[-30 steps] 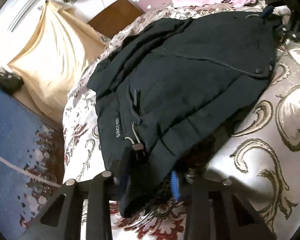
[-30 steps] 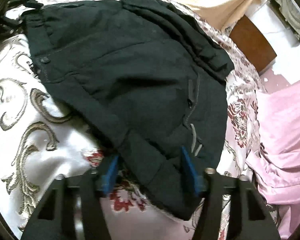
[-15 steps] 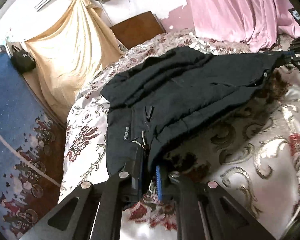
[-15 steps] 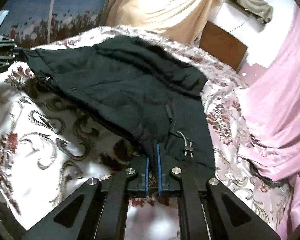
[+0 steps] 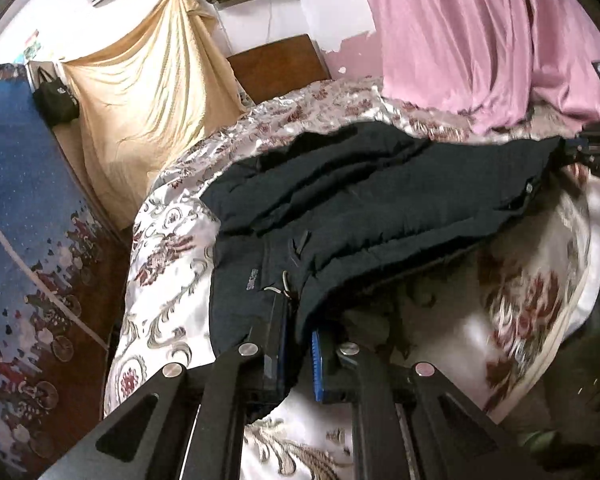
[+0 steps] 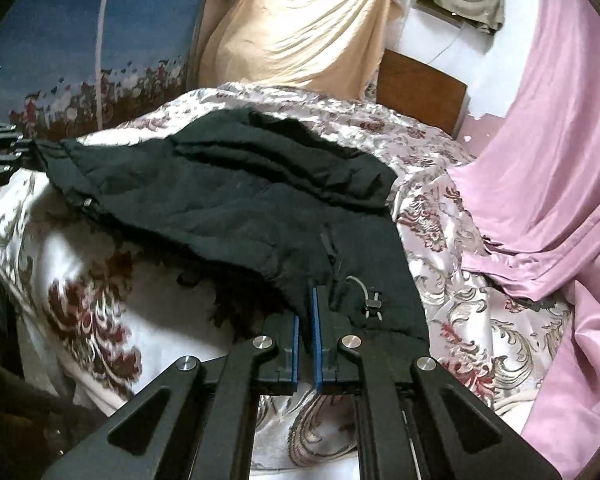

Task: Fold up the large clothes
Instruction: 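Close both tools on the folded jacket edge side by side, then lift the held edge with both tools and fold it over the jacket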

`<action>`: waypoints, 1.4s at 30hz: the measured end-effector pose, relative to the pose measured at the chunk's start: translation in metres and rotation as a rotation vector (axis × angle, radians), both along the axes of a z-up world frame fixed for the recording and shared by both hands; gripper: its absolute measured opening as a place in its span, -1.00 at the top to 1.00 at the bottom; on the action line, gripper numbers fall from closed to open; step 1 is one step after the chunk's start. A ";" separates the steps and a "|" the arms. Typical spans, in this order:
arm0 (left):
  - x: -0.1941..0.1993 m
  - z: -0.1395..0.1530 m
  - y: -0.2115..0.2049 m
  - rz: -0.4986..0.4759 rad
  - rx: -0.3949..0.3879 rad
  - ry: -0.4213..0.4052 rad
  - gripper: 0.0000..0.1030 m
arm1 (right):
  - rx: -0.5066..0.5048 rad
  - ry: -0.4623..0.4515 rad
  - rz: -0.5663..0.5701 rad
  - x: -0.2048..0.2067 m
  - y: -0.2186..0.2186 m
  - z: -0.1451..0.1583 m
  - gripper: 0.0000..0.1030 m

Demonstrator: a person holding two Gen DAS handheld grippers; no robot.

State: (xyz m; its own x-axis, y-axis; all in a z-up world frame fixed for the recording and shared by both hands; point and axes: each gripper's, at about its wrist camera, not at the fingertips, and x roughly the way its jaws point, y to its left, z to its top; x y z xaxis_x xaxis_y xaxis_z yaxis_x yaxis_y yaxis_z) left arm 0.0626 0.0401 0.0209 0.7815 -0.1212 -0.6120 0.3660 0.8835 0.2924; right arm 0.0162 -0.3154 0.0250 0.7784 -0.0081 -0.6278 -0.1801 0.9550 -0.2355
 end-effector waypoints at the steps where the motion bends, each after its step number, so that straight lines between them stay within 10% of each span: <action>1: 0.004 0.005 -0.001 0.002 -0.009 -0.005 0.81 | 0.014 -0.013 -0.008 0.005 -0.004 0.004 0.91; 18: 0.179 0.084 -0.015 0.066 -0.054 -0.118 0.88 | 0.032 -0.215 -0.069 0.205 -0.001 0.095 0.91; 42: 0.354 0.046 -0.034 0.162 -0.095 -0.098 0.88 | 0.031 -0.241 -0.176 0.399 -0.009 0.035 0.91</action>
